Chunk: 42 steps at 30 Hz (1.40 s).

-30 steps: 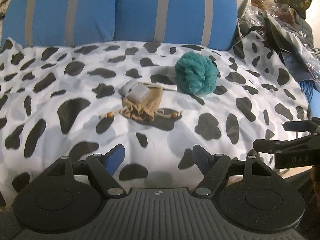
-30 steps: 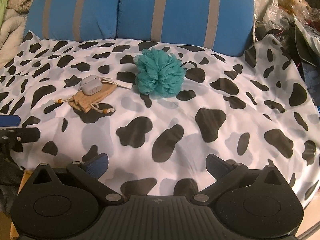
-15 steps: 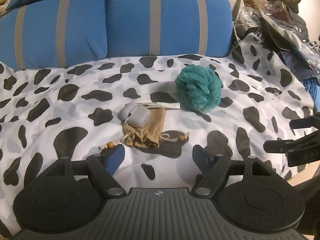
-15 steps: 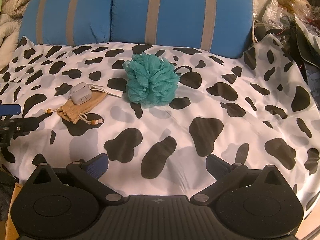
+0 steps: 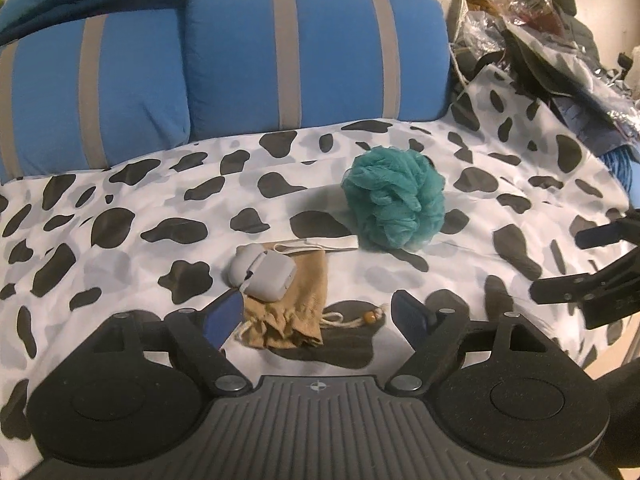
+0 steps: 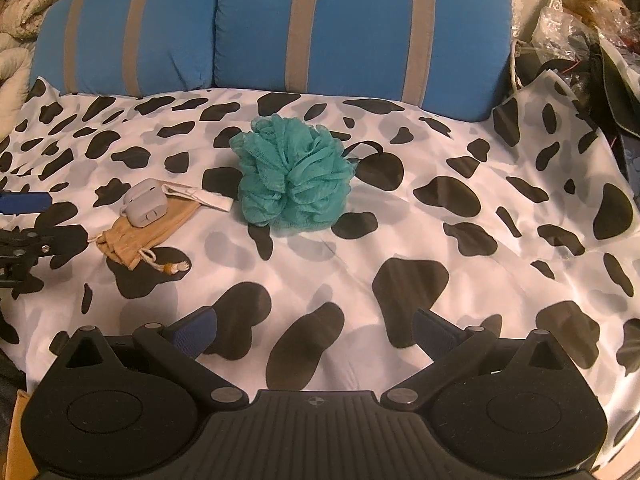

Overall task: Organize soft objects
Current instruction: 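Lower the left tool onto the white earbud case and close it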

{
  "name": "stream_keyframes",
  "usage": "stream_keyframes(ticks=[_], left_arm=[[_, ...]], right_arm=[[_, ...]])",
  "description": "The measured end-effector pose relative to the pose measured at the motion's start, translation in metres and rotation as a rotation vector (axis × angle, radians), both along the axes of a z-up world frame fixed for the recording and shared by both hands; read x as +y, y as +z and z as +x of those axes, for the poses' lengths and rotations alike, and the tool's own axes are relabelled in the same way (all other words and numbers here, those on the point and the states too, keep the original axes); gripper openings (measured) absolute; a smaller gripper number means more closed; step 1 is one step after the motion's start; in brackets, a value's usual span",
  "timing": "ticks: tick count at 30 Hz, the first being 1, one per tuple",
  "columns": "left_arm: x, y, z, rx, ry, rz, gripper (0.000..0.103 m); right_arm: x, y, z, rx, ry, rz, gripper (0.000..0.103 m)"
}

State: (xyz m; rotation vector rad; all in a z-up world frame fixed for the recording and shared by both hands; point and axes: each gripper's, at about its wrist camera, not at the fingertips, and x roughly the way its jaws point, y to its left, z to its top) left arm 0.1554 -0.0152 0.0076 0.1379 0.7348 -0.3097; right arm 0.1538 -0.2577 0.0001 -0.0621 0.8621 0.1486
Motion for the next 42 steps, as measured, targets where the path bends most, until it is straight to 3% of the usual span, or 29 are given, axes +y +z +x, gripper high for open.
stream_keyframes(ticks=[8, 14, 28, 31, 34, 39, 42], left_arm=[[0.006, -0.01, 0.037, 0.025, 0.017, 0.013, 0.081], [0.006, -0.022, 0.067, 0.032, -0.003, 0.067, 0.081], [0.011, -0.067, 0.123, 0.119, -0.07, 0.144, 0.08], [0.009, -0.075, 0.126, 0.134, -0.103, 0.158, 0.077], [0.01, -0.078, 0.127, 0.139, -0.128, 0.13, 0.064], [0.014, -0.075, 0.132, 0.177, -0.088, 0.082, 0.048], [0.013, -0.072, 0.132, 0.185, -0.065, 0.077, 0.047]], right_arm=[[-0.006, -0.002, 0.018, 0.002, 0.005, 0.009, 0.103], [-0.01, -0.004, 0.031, 0.008, 0.005, 0.014, 0.103], [-0.01, -0.011, 0.05, 0.025, 0.033, -0.007, 0.103], [-0.01, -0.011, 0.052, 0.027, 0.04, -0.005, 0.103], [-0.008, -0.012, 0.052, 0.031, 0.049, -0.011, 0.103], [-0.007, -0.012, 0.053, 0.029, 0.054, -0.012, 0.103], [-0.007, -0.012, 0.054, 0.029, 0.049, -0.007, 0.103]])
